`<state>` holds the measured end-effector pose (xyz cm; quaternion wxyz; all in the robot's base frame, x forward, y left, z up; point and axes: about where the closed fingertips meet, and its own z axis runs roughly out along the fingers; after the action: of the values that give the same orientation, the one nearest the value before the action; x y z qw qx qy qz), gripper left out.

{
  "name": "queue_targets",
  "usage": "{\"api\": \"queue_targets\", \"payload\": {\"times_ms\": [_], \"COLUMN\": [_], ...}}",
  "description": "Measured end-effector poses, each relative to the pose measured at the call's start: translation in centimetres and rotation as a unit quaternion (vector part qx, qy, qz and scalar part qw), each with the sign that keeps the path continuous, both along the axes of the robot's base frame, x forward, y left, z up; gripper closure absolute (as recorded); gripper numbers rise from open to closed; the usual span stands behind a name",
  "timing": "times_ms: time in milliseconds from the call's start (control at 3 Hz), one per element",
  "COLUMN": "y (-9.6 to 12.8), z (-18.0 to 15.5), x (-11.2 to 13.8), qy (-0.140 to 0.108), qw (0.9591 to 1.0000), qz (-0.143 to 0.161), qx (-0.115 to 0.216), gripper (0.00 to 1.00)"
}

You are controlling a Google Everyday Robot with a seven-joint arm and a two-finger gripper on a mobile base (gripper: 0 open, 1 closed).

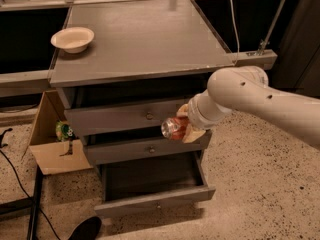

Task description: Place coke can into bottom drawer

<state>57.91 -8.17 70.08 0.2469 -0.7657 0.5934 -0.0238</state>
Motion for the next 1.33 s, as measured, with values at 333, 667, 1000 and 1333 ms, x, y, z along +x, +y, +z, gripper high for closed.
{"api": "queue_targets", "payload": {"times_ms": [333,667,1000,1333], "y": [-0.1,0.1,-0.1,-0.4], "z": [-4.0,-9.0,-9.5,-11.6], "x": [-0.3,-0.1,-0.1,0.4], "qy": [-0.002,0.011,0.012,0.013], "qw": [1.0,0.9999,0.9999,0.9999], "qz": [0.004,0.0,-0.002,-0.003], "qx": [0.002,-0.002,-0.001,0.004], "gripper": [1.0,1.0,1.0,1.0]}}
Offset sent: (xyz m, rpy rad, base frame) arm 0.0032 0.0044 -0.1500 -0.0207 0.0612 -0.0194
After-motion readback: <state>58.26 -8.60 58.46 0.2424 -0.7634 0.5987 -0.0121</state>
